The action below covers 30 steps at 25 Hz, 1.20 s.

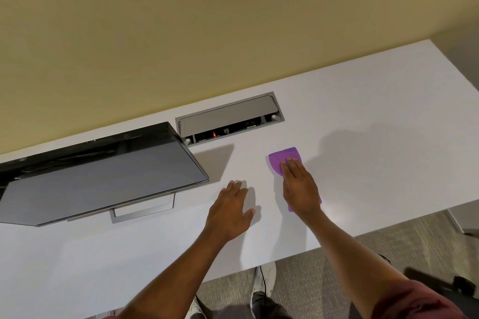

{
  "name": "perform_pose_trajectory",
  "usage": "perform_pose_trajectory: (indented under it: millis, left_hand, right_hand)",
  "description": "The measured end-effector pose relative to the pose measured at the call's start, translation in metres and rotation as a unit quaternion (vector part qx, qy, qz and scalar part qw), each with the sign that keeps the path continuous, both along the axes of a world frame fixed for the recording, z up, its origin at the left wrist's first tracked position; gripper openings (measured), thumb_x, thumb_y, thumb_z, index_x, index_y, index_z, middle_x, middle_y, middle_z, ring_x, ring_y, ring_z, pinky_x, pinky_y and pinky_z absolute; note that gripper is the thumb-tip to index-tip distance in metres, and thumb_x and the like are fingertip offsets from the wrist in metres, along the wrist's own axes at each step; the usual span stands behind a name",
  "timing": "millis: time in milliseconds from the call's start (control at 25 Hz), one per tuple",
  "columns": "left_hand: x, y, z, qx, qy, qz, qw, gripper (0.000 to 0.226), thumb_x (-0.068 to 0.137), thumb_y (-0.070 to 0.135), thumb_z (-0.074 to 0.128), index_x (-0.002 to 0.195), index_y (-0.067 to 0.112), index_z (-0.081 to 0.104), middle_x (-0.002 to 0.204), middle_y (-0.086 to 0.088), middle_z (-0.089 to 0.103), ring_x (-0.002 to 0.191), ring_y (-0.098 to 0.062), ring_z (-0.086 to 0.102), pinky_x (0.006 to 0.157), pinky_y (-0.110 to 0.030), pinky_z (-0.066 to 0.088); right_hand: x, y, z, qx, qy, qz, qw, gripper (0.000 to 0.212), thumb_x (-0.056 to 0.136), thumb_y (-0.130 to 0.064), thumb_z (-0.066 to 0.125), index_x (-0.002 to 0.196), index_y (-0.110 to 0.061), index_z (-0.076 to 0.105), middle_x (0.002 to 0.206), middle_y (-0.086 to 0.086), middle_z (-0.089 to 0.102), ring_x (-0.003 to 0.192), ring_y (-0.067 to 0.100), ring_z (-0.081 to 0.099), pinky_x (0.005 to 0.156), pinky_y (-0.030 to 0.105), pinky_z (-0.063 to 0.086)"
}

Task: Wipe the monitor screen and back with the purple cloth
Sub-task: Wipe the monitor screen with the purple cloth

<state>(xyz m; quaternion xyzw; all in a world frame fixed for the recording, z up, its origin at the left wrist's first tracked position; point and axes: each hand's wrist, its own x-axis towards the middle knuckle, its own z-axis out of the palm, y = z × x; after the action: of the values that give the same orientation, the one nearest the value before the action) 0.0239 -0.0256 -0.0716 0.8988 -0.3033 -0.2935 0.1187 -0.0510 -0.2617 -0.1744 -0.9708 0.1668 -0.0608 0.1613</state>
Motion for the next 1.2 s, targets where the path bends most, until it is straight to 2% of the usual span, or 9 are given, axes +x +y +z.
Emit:
perform_pose_trajectory:
  millis: [240,440,600,680,800,880,1040,1120,1200]
  left_hand:
    - [-0.001,0.018,0.016,-0.001,-0.014,-0.032,0.999,0.073,0.106,0.051,0.052,0.168,0.021,0.028,0.179,0.0,0.016,0.168,-0.021,0.007,0.135,-0.038,0.011]
    - [-0.005,0.052,0.04,-0.019,0.0,-0.019,1.0,0.077,0.103,0.056,0.055,0.168,0.025,0.029,0.179,0.003,0.016,0.167,-0.02,0.008,0.133,-0.04,0.019]
    - [-0.007,0.095,0.063,-0.043,-0.002,-0.01,0.999,0.077,0.1,0.056,0.056,0.167,0.027,0.031,0.179,0.004,0.02,0.167,-0.02,0.012,0.132,-0.04,0.02]
    - [-0.009,0.121,0.077,-0.054,-0.004,0.0,0.999,0.077,0.1,0.055,0.057,0.167,0.026,0.032,0.178,0.003,0.022,0.167,-0.021,0.014,0.132,-0.04,0.021]
    - [-0.009,0.169,0.098,-0.067,-0.016,0.026,0.997,0.075,0.102,0.058,0.055,0.167,0.029,0.032,0.178,0.005,0.023,0.166,-0.02,0.017,0.131,-0.043,0.022]
    - [-0.008,0.204,0.108,-0.084,-0.025,0.041,0.995,0.073,0.103,0.057,0.054,0.167,0.029,0.033,0.177,0.006,0.025,0.166,-0.019,0.019,0.131,-0.041,0.021]
    - [0.001,0.28,0.129,-0.13,-0.049,0.066,0.988,0.07,0.103,0.052,0.055,0.166,0.028,0.036,0.175,0.008,0.03,0.164,-0.014,0.021,0.132,-0.033,0.017]
    - [0.006,0.315,0.139,-0.151,-0.065,0.085,0.983,0.068,0.102,0.052,0.055,0.164,0.03,0.039,0.173,0.011,0.034,0.163,-0.011,0.023,0.13,-0.031,0.022]
    - [0.011,0.347,0.149,-0.176,-0.077,0.115,0.975,0.066,0.102,0.054,0.054,0.163,0.035,0.04,0.171,0.016,0.037,0.162,-0.006,0.025,0.127,-0.032,0.029]
  right_hand:
    - [-0.007,0.021,0.026,0.017,-0.044,-0.045,0.998,0.046,0.095,-0.005,0.072,0.14,0.0,0.065,0.143,0.021,0.066,0.135,0.04,0.062,0.106,0.05,0.057]
    - [-0.016,0.067,0.057,0.02,-0.072,-0.055,0.996,0.045,0.102,-0.014,0.046,0.141,0.0,0.065,0.143,0.022,0.066,0.135,0.039,0.062,0.109,0.048,0.054]
    - [-0.022,0.121,0.085,0.048,-0.087,-0.057,0.993,0.044,0.098,0.001,0.066,0.142,-0.002,0.063,0.147,0.019,0.063,0.138,0.039,0.059,0.11,0.05,0.054]
    - [-0.024,0.154,0.099,0.076,-0.09,-0.069,0.991,0.046,0.096,0.003,0.069,0.142,-0.001,0.063,0.147,0.019,0.063,0.137,0.039,0.06,0.109,0.052,0.055]
    - [-0.03,0.21,0.109,0.037,-0.132,-0.002,0.991,0.04,0.101,-0.001,0.066,0.14,0.007,0.065,0.146,0.022,0.063,0.137,0.04,0.062,0.11,0.056,0.055]
    - [-0.031,0.245,0.118,0.051,-0.179,0.032,0.982,0.043,0.101,-0.008,0.068,0.141,0.009,0.063,0.149,0.021,0.062,0.142,0.035,0.058,0.116,0.052,0.051]
    - [-0.021,0.328,0.167,0.133,-0.209,-0.004,0.969,0.049,0.107,-0.03,0.056,0.15,-0.006,0.059,0.156,0.001,0.055,0.147,0.017,0.051,0.118,0.04,0.047]
    - [-0.015,0.361,0.187,0.146,-0.208,-0.007,0.967,0.049,0.106,-0.021,0.062,0.154,-0.013,0.055,0.159,-0.01,0.048,0.149,0.013,0.047,0.119,0.043,0.048]
    - [-0.007,0.385,0.205,0.15,-0.209,0.011,0.966,0.059,0.102,-0.009,0.068,0.158,-0.015,0.052,0.163,-0.011,0.044,0.153,0.014,0.043,0.12,0.045,0.047]
